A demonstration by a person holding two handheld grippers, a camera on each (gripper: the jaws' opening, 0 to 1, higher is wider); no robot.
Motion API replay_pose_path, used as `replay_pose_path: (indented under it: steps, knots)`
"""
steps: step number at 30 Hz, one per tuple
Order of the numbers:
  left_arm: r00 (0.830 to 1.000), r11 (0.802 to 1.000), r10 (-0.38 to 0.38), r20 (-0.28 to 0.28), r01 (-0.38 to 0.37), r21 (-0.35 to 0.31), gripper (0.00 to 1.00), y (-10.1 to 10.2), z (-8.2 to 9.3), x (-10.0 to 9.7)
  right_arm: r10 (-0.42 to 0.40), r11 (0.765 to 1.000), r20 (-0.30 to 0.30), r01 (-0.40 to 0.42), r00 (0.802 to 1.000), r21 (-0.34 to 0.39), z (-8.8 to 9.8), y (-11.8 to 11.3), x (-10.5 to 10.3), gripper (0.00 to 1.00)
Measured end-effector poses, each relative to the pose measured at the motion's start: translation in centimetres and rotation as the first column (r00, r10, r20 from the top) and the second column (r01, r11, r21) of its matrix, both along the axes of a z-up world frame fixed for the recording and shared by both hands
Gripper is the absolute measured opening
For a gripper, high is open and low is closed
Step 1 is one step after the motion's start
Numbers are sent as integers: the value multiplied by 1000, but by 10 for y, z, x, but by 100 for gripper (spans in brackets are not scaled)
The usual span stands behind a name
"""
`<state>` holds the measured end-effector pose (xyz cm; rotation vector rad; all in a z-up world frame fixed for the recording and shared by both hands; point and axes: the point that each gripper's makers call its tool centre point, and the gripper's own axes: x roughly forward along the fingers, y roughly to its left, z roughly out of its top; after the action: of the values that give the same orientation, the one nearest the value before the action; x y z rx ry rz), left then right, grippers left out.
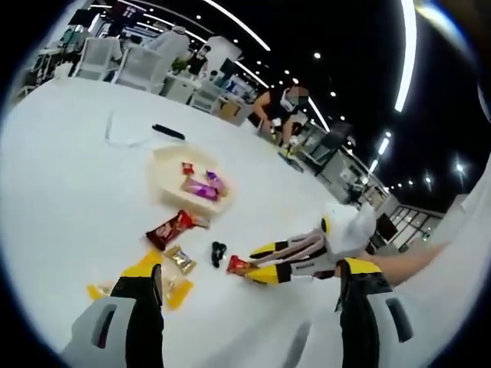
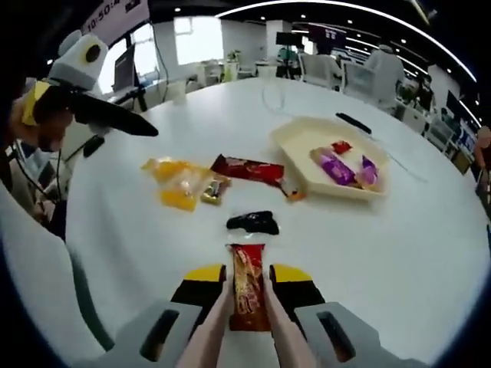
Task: Place the target food into the container with the food tongs after gripping and lifting it, then release it inside without dropping or visibly crushing the food.
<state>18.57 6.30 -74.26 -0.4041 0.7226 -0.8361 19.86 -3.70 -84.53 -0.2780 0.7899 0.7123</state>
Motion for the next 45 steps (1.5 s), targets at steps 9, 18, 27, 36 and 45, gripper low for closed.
replay_pose_path:
  steps: [9,18,27,36,45]
  knots:
    - [999,1000,-28,26,27,12,96,-6,10,3,-37,998,5,36,999,51,1,-2,1,21]
    - [999,1000,-19,38,19,5,96,-10,9,-2,-166,971,-106,181,980,153,3,-4,2,21]
    - [1000,999,12,26,-11,-36,96,-6,11,-7,-230,942,-73,240,971,234,35,-12,25,21]
    - [999,999,34,37,-33,-34,97,4,15,-6,-208,924,-52,214,977,316,64,2,22,22]
    - [999,999,35,38,-34,-36,97,3,14,-9,-195,925,-31,194,980,327,73,1,19,22]
